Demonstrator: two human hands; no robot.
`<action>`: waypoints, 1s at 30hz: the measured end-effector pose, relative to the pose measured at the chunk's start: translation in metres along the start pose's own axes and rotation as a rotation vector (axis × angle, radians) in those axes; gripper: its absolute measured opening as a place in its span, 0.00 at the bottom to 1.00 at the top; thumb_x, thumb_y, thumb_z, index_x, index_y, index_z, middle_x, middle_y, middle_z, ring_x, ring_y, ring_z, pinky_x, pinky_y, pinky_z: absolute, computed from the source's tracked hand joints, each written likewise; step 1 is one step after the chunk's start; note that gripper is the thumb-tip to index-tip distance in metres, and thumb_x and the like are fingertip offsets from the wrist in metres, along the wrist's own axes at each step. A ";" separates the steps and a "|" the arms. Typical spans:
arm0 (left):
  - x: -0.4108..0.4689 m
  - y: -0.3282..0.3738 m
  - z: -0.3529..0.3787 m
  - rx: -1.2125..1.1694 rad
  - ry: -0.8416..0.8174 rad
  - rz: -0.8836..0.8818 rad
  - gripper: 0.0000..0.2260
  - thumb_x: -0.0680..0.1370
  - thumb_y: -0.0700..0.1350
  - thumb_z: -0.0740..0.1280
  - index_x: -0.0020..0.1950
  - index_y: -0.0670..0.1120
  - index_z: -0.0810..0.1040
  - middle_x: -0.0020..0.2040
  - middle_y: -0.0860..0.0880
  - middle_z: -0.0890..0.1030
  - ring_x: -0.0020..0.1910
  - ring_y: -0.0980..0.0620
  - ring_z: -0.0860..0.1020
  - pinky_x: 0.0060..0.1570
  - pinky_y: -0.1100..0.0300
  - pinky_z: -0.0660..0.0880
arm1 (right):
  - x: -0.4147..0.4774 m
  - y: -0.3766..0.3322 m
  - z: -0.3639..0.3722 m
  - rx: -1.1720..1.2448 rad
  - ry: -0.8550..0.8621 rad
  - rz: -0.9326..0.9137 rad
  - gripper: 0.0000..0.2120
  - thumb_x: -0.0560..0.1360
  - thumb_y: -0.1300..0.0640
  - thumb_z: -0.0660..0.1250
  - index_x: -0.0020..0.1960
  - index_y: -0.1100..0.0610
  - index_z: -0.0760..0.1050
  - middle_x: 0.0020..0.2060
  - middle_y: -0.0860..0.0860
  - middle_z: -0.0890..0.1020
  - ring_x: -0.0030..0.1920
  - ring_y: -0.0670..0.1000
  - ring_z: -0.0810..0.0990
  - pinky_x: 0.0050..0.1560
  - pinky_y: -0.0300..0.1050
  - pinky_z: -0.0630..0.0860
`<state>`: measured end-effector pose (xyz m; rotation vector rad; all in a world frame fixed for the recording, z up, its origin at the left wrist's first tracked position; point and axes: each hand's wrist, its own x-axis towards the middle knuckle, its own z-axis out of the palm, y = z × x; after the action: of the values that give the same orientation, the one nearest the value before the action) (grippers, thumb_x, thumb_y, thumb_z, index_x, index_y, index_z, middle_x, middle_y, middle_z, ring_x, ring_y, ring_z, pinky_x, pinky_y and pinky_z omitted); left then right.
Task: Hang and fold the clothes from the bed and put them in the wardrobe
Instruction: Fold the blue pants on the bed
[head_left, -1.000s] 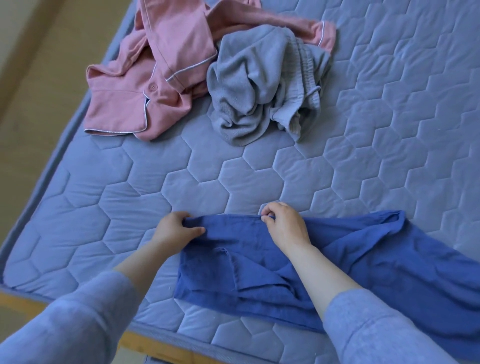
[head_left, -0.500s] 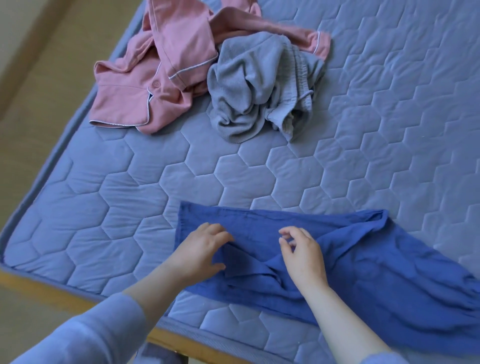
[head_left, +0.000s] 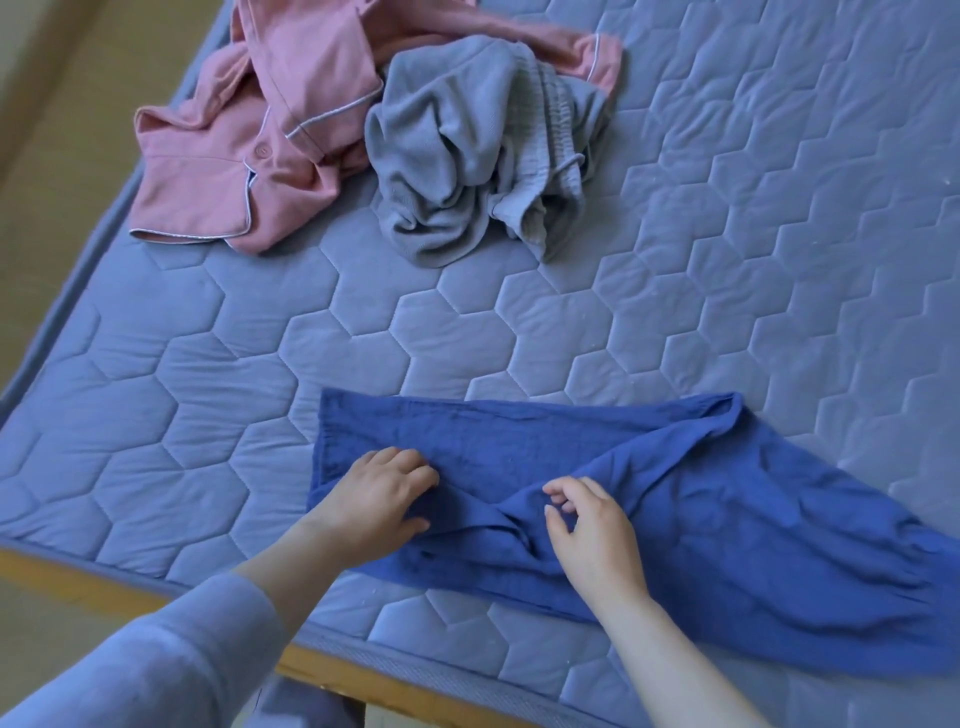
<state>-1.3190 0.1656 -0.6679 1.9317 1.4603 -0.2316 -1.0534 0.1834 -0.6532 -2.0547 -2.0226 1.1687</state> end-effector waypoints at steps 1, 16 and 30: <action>-0.001 -0.001 0.000 0.043 -0.081 0.002 0.26 0.72 0.60 0.67 0.68 0.53 0.71 0.66 0.54 0.69 0.64 0.51 0.69 0.66 0.57 0.62 | 0.000 0.000 -0.001 -0.003 0.001 -0.001 0.09 0.75 0.59 0.67 0.53 0.51 0.79 0.47 0.41 0.77 0.45 0.41 0.75 0.46 0.36 0.73; 0.007 0.002 0.007 -0.040 -0.082 -0.060 0.30 0.68 0.69 0.68 0.65 0.55 0.76 0.64 0.56 0.69 0.62 0.52 0.68 0.65 0.59 0.61 | 0.000 -0.019 0.024 -0.107 -0.213 -0.073 0.09 0.75 0.54 0.67 0.54 0.52 0.79 0.50 0.44 0.79 0.53 0.46 0.76 0.51 0.38 0.72; -0.007 0.006 0.005 -0.431 0.270 -0.254 0.14 0.78 0.44 0.66 0.34 0.42 0.72 0.34 0.52 0.72 0.38 0.48 0.72 0.39 0.54 0.69 | 0.015 -0.056 0.013 -0.039 -0.115 -0.133 0.11 0.81 0.49 0.60 0.43 0.53 0.71 0.26 0.46 0.68 0.33 0.51 0.69 0.38 0.50 0.71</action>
<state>-1.3149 0.1568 -0.6653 1.4692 1.7638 0.2268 -1.1100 0.1987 -0.6411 -1.8757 -2.2119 1.2589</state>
